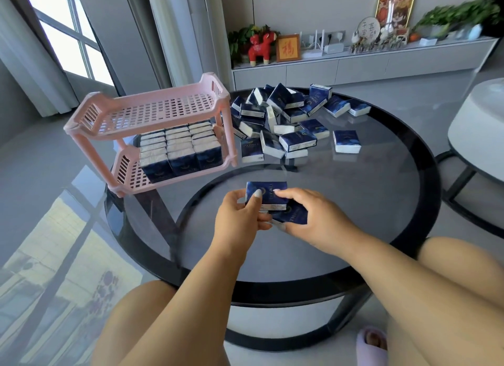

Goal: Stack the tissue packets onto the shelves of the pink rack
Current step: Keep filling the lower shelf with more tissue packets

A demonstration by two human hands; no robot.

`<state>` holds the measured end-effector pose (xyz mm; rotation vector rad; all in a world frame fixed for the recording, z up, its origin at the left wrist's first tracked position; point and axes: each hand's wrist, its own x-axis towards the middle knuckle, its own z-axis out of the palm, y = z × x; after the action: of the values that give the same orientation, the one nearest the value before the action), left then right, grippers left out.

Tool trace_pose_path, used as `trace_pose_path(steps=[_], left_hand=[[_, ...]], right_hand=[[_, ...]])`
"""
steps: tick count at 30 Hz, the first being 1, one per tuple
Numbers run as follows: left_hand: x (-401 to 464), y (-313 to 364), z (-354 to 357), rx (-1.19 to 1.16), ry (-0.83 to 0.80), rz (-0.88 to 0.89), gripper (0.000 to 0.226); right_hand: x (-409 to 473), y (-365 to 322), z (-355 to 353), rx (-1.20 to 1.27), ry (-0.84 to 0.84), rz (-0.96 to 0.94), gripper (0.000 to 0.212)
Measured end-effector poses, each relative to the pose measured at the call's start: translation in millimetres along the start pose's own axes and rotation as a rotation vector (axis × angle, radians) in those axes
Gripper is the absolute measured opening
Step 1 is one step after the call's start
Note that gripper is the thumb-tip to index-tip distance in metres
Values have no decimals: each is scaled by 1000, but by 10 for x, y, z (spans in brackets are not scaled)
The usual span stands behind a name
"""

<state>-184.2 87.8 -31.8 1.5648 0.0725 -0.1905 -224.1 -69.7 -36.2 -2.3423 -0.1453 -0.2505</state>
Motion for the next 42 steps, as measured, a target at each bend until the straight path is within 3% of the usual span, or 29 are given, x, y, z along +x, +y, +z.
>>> trace_pose_path(steps=[4, 8, 11, 15, 18, 20, 26, 30, 33, 39, 42], left_hand=[[56, 12, -71, -118, 137, 16, 28], [112, 45, -182, -121, 255, 52, 19], [84, 59, -184, -74, 170, 59, 16], [-26, 63, -39, -37, -47, 48, 13], [-59, 85, 5, -58, -127, 37, 25], [-65, 101, -11, -81, -179, 40, 34], [-34, 73, -12, 94, -72, 108, 37], [9, 144, -54, 88, 8, 220, 41], [25, 152, -108, 148, -24, 253, 42], [32, 105, -86, 258, -75, 223, 42], [60, 105, -79, 312, -47, 250, 39]], right_hand=[[-9, -27, 15, 5, -3, 41, 72], [22, -25, -27, 112, 201, 151, 58], [28, -46, -75, 324, 288, 135, 47], [10, -85, -17, 401, 197, 69, 39], [-8, -104, 41, 450, 136, 51, 21], [-17, -120, 44, 484, 119, 51, 29], [-8, -88, 40, 554, 110, 38, 63], [2, -58, 34, 513, 148, 41, 67], [6, -54, 41, 487, 101, 77, 74], [5, -101, 58, 477, 34, 72, 36], [14, -90, 49, 477, 64, 64, 42]])
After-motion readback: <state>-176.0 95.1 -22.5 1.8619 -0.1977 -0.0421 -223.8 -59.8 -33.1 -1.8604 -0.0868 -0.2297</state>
